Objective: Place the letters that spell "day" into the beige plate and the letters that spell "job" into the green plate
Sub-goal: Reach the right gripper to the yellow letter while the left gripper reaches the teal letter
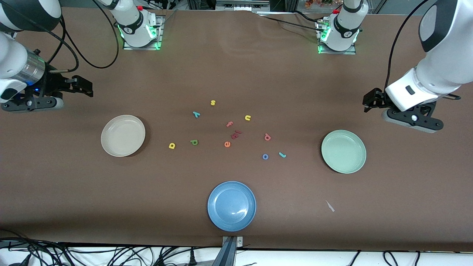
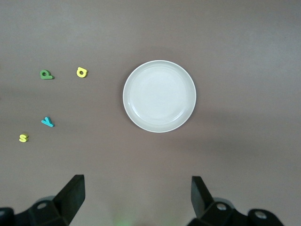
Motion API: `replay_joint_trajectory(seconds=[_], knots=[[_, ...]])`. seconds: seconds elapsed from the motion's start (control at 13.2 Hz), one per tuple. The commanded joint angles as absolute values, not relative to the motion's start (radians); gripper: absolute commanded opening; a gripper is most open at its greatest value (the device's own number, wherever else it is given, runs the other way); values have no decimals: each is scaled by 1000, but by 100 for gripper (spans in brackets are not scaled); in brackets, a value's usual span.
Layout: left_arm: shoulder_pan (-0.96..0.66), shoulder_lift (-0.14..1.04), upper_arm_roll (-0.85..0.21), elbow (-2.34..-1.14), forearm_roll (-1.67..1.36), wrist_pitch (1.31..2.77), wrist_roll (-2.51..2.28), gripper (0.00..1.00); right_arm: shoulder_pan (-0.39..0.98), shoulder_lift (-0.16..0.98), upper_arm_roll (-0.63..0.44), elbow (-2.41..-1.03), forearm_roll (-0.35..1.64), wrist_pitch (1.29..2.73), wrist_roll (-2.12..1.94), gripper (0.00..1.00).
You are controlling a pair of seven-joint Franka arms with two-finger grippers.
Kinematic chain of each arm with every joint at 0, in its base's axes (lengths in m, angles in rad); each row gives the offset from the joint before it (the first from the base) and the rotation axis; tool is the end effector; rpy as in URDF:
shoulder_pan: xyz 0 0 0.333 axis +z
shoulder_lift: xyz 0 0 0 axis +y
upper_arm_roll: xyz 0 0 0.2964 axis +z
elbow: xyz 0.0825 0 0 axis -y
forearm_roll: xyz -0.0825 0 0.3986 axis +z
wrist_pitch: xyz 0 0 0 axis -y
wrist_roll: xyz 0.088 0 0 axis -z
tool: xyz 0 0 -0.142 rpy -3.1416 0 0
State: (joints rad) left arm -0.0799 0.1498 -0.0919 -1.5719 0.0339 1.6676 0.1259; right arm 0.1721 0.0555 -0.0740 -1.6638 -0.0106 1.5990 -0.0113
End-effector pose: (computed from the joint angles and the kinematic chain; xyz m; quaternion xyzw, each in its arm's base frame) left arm 0.6046 -0.0975 0.4892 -0.9883 0.1500 0.0265 0.0106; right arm 0.5728 0.0556 0.4955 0.9967 0.0550 -0.0597 0.0099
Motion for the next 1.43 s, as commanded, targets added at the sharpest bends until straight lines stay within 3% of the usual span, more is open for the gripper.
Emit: replay_joint_trajectory(seconds=[0.0, 0.3, 0.53, 0.83, 1.13, 1.36], knots=[[-122, 221, -106, -1539, -14, 1657, 138, 100, 207, 49, -77, -1670, -11, 1600, 15, 100], [-186, 434, -109, -1444, -37, 1776, 133, 100, 236, 71, -75, -1669, -11, 1614, 15, 100], [-187, 543, -109, -1448, -112, 1934, 130, 100, 273, 92, -77, -1666, -11, 1621, 15, 100], [-216, 676, -103, -1447, -71, 2034, 118, 100, 331, 141, -75, -1664, -11, 1672, 138, 100], [-232, 729, -107, -1442, -57, 2108, 127, 100, 403, 251, -75, -1671, -3, 1811, 276, 100], [-267, 738, -110, -1445, -64, 2163, 112, 89, 439, 343, -75, -1704, -3, 1983, 340, 100]])
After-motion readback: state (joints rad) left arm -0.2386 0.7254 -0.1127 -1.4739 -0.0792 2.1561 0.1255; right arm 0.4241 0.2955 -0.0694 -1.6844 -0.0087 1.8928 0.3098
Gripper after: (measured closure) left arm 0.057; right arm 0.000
